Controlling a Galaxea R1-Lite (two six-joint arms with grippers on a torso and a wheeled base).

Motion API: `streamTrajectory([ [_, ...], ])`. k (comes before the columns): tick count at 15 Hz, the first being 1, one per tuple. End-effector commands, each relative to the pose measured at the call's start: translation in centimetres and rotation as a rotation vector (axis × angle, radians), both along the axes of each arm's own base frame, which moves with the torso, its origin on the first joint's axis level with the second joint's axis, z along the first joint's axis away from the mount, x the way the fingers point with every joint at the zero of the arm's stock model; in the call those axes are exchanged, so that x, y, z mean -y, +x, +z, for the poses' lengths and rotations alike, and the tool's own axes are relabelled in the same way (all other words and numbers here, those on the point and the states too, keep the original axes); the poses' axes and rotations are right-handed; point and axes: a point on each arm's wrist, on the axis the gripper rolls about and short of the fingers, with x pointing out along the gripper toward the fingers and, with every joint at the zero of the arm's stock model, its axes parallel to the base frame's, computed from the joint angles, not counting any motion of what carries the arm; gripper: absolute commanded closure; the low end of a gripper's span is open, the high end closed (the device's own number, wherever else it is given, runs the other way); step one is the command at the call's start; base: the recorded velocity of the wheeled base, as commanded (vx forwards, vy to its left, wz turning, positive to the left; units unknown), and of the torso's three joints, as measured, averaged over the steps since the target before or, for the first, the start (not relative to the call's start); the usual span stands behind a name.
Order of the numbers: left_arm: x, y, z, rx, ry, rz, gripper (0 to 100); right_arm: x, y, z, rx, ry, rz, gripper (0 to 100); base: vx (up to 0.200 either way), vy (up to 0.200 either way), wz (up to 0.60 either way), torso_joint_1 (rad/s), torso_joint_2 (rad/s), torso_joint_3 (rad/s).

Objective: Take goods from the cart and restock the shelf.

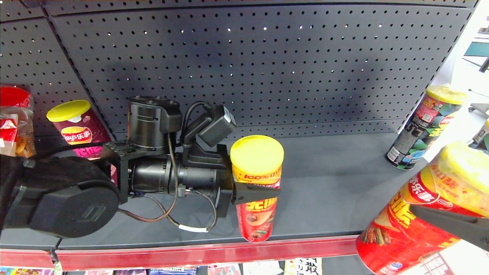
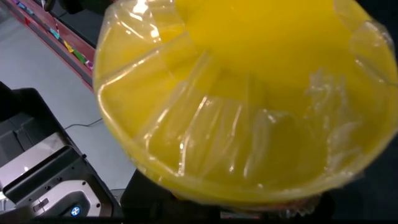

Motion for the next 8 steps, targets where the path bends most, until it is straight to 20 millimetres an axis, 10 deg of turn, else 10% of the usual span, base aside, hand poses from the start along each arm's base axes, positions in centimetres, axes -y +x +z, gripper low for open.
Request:
streamTrajectory([
  [1, 0.0, 0.0, -0.6, -0.018, 0.012, -0.002, 100, -0.1, 0.3, -0.1, -0.01, -0.004, 0.001, 100, 0.0, 0.0, 0.0, 0.0, 0.0, 0.0],
  [3, 0.0, -0.1, -0.9, -0.025, 0.018, -0.003, 100, -0.3, 0.7, 0.1, -0.015, -0.006, 0.001, 100, 0.0, 0.0, 0.0, 0.0, 0.0, 0.0],
  [4, 0.0, -0.1, -1.0, -0.025, 0.018, -0.006, 0, -0.5, 1.0, 0.2, -0.019, -0.008, 0.004, 100, 0.0, 0.0, 0.0, 0.0, 0.0, 0.0],
  [8, -0.2, -0.2, -1.3, -0.035, 0.023, -0.007, 0, -1.5, 3.4, 1.4, -0.03, -0.015, 0.009, 100, 0.0, 0.0, 0.0, 0.0, 0.0, 0.0],
])
